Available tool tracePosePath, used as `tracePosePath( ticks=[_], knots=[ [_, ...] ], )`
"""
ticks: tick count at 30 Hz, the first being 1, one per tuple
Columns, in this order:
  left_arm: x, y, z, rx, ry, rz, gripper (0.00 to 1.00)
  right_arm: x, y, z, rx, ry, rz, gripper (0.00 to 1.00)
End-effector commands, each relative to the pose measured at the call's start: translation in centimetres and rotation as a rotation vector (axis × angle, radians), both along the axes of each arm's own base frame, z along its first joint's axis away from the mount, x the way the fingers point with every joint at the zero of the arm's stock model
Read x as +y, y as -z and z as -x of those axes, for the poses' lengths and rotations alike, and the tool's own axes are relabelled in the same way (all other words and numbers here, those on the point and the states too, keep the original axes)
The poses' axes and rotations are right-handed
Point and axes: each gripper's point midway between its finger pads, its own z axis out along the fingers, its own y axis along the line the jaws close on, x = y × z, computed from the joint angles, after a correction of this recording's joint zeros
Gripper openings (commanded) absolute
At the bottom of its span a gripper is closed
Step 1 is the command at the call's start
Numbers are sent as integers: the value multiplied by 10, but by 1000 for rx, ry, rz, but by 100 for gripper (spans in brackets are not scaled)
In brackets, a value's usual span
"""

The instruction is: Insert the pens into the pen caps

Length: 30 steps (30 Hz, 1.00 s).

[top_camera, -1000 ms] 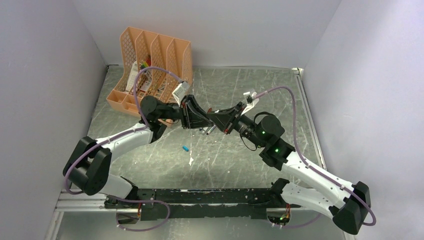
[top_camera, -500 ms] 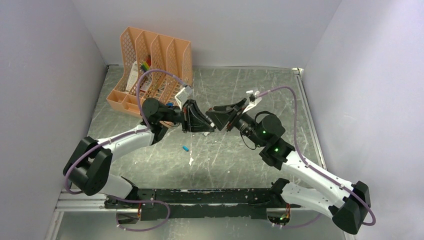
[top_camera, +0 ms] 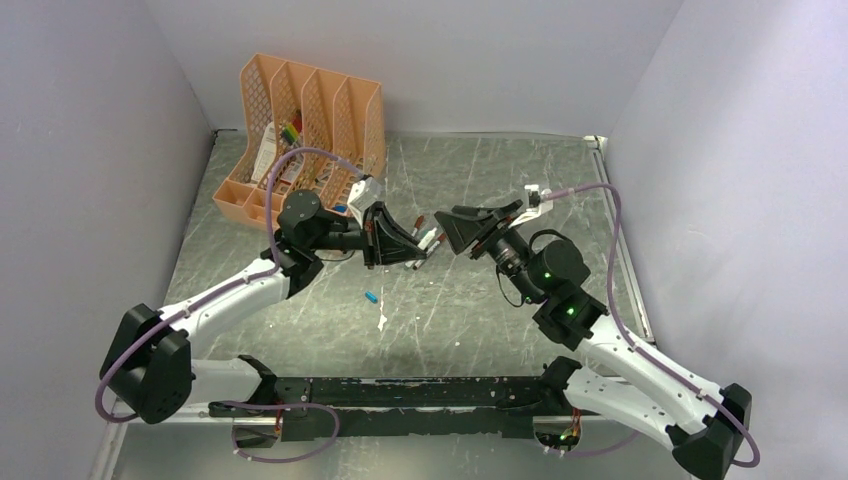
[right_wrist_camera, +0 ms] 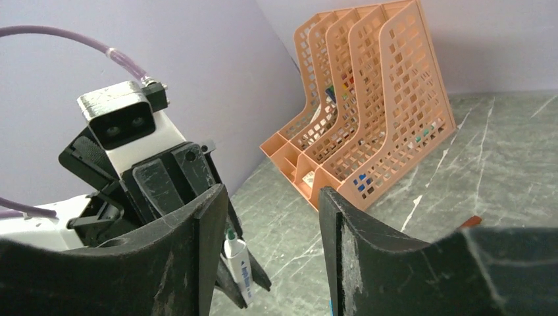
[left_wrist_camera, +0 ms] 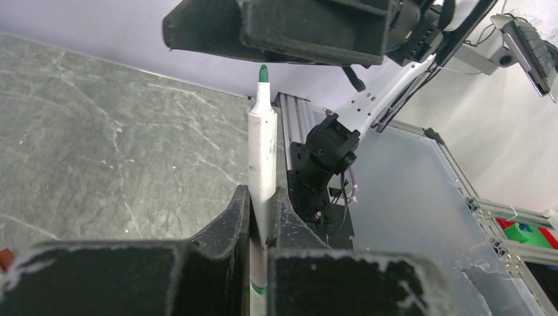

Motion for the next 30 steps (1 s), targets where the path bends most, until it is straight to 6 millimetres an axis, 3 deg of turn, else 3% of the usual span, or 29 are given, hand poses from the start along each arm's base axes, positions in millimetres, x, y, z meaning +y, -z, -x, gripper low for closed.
tracePosePath(
  ticks=[1,3,6,12,17,21,22,24,25,28,29,30],
  knots=[
    [-3,5,-12,5,-42,-19,7,-1,6,5,6,-20,11,51],
    [-2,6,-18,18,-76,-13,7,-2,6,8,-4,-28,4,49],
    [9,6,-44,78,-214,-12,7,-10,19,5,41,17,27,44],
    [63,13,-93,228,-483,5,7,-11,92,-1,216,49,219,40],
    [92,20,-101,263,-550,13,7,20,155,17,317,-65,395,40],
    [100,21,-101,272,-563,9,7,56,193,32,328,-123,588,30],
    [101,21,-100,275,-563,14,7,65,199,34,330,-136,629,26],
    [103,20,-99,280,-551,23,7,82,213,39,332,-176,704,5],
    [104,20,-98,280,-544,27,7,88,221,38,346,-180,732,0],
    [104,19,-91,267,-500,39,7,94,213,33,337,-128,693,0],
    [104,17,-88,264,-478,45,7,95,202,33,309,-127,634,3],
    [103,16,-85,258,-461,53,7,95,184,33,270,-126,558,16]
  ],
)
